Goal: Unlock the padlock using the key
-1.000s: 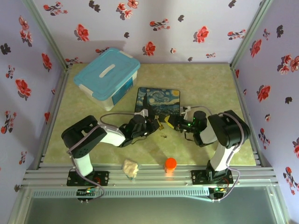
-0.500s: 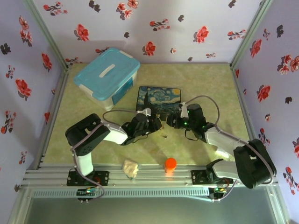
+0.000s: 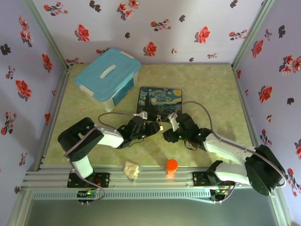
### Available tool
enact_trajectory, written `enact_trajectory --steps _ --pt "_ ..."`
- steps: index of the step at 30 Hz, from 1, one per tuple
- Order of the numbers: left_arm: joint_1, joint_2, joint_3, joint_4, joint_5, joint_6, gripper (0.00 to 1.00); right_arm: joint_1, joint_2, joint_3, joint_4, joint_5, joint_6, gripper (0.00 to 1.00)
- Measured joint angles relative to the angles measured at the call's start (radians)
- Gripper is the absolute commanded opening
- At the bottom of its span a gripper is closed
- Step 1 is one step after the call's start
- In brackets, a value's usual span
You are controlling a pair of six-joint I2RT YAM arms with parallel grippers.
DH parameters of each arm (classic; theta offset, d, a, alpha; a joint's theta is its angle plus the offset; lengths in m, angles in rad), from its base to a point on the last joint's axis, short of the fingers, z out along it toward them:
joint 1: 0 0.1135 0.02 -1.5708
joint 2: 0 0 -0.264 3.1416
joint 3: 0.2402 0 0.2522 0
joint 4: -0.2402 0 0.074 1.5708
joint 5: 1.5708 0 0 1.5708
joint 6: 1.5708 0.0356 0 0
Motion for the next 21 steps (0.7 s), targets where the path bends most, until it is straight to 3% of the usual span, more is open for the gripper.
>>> enact_trajectory --steps 10,21 --pt "0.003 -0.156 -0.077 -0.033 -0.018 0.018 0.55 0.001 0.216 0.037 0.008 -0.084 0.053 0.36" --pt "0.003 -0.217 -0.121 -0.068 -0.033 0.018 0.54 0.061 0.175 0.005 0.058 -0.159 0.201 0.31"
